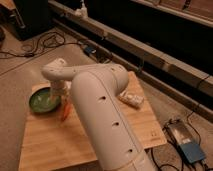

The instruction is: Place the pepper in the ceramic bowl

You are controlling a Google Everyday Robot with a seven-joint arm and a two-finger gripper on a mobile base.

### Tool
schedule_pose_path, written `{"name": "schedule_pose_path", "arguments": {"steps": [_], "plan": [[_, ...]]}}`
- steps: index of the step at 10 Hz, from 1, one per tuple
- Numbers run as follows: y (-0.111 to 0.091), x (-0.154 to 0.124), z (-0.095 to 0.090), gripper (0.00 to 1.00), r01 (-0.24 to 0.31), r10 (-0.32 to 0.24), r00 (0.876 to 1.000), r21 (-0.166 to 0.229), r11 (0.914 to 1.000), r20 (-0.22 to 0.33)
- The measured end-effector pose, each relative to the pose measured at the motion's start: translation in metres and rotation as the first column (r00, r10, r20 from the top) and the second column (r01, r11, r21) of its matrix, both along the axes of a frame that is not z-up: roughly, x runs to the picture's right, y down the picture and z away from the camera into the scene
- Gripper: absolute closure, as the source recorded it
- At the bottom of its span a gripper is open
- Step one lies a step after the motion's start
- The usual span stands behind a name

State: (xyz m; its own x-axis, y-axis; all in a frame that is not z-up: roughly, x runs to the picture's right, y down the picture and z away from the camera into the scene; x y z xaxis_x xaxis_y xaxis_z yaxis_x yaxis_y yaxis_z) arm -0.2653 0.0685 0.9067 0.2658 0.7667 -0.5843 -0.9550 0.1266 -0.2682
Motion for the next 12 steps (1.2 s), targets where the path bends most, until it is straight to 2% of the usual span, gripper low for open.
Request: {"name": "schedule_pose_path", "arguments": {"steps": [2,3,4,5,7,8,10,12], "plan": [[0.003,-0.002,-0.01,0.49,-0.018,0.018,1.0,0.023,0.9996,-0.004],[0.005,0.004,-0.026,0.38,-0.037,0.037,0.999,0.048,0.9982,-0.01],[0.012,0.01,-0.055,0.25,-0.059,0.06,0.998,0.081,0.9949,-0.013],[0.016,0.011,-0.072,0.21,-0.068,0.07,0.997,0.097,0.9929,-0.012],[0.023,0.014,-0.096,0.2,-0.084,0.087,0.996,0.124,0.9887,-0.02],[0.024,0.017,-0.099,0.2,-0.094,0.098,0.995,0.122,0.9881,-0.029],[0.031,0.022,-0.094,0.2,-0.118,0.123,0.991,0.087,0.9892,-0.057],[0.044,0.024,-0.085,0.2,-0.144,0.145,0.985,0.017,0.9894,-0.094]]}}
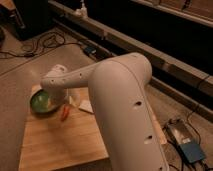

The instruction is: Place the pepper in the ceramic bowl

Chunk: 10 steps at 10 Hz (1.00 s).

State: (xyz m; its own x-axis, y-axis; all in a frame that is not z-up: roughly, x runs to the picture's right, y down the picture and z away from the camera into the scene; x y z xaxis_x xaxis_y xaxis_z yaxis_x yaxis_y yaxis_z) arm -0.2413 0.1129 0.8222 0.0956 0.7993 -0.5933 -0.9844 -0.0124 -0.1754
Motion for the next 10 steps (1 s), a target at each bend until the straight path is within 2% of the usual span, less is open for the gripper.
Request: {"name": "schedule_pose_path", "arguments": {"steps": [4,8,10], "plan": [[0.014,0.013,0.004,0.2,-0.012,0.009,0.999,-0.082,0.9966,-0.037],[0.021,0.026,0.026,0.2,-0.03,0.013,0.996,-0.185,0.9822,-0.092],[0.023,0.035,0.039,0.2,-0.042,0.012,0.99,-0.219,0.9749,-0.138]]}}
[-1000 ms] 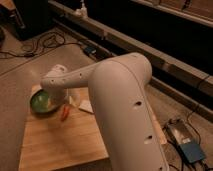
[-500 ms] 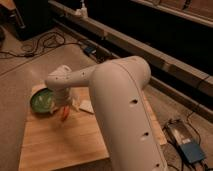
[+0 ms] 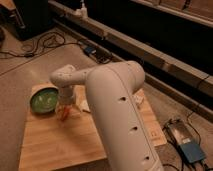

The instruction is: Place the pepper in the ceramic bowl

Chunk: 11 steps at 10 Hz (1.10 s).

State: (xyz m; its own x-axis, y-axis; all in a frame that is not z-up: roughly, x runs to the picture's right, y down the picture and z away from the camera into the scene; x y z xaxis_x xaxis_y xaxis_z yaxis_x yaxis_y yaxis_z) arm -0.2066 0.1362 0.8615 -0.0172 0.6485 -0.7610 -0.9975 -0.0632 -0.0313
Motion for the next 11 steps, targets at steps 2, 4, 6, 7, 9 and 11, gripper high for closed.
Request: {"name": "schedule_pose_path", "arguments": {"steps": [2,4,6,7,9,11], "plan": [[0.004,-0.006,0.008,0.2,0.018,-0.02,0.998,-0.034,0.9993,-0.064],[0.002,-0.006,0.014,0.2,0.027,-0.032,0.994,-0.052,0.9983,-0.104],[0.0,-0.011,0.019,0.2,0.038,-0.046,0.991,-0.064,0.9973,-0.128],[-0.001,-0.014,0.021,0.2,0.043,-0.052,0.99,-0.069,0.9967,-0.135],[-0.002,-0.018,0.028,0.2,0.046,-0.057,0.988,-0.078,0.9959,-0.142],[-0.003,-0.021,0.035,0.2,0.046,-0.057,0.989,-0.085,0.9954,-0.137]]}}
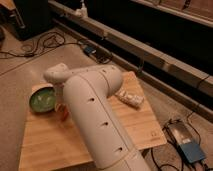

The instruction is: Place the pepper in the ceramic bowl

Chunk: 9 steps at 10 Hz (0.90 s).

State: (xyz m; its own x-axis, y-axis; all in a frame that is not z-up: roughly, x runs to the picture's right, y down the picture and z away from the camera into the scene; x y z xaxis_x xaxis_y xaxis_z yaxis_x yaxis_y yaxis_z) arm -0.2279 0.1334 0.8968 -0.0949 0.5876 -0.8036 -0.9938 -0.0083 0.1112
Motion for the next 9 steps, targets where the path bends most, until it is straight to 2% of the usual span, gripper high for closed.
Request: {"name": "schedule_pose_path", "arguments": {"steps": [1,2,6,9], "plan": [[0.0,-0.002,0.003,0.2,-0.002,0.002,1.0,-0.002,1.0,0.003],[-0.001,-0.002,0.005,0.25,-0.004,0.004,1.0,-0.002,1.0,0.005],[0.0,-0.002,0.015,0.69,-0.017,0.017,1.0,-0.006,0.9998,0.014],[0.001,-0.001,0.02,0.97,-0.021,0.021,1.0,-0.007,0.9998,0.019]]}}
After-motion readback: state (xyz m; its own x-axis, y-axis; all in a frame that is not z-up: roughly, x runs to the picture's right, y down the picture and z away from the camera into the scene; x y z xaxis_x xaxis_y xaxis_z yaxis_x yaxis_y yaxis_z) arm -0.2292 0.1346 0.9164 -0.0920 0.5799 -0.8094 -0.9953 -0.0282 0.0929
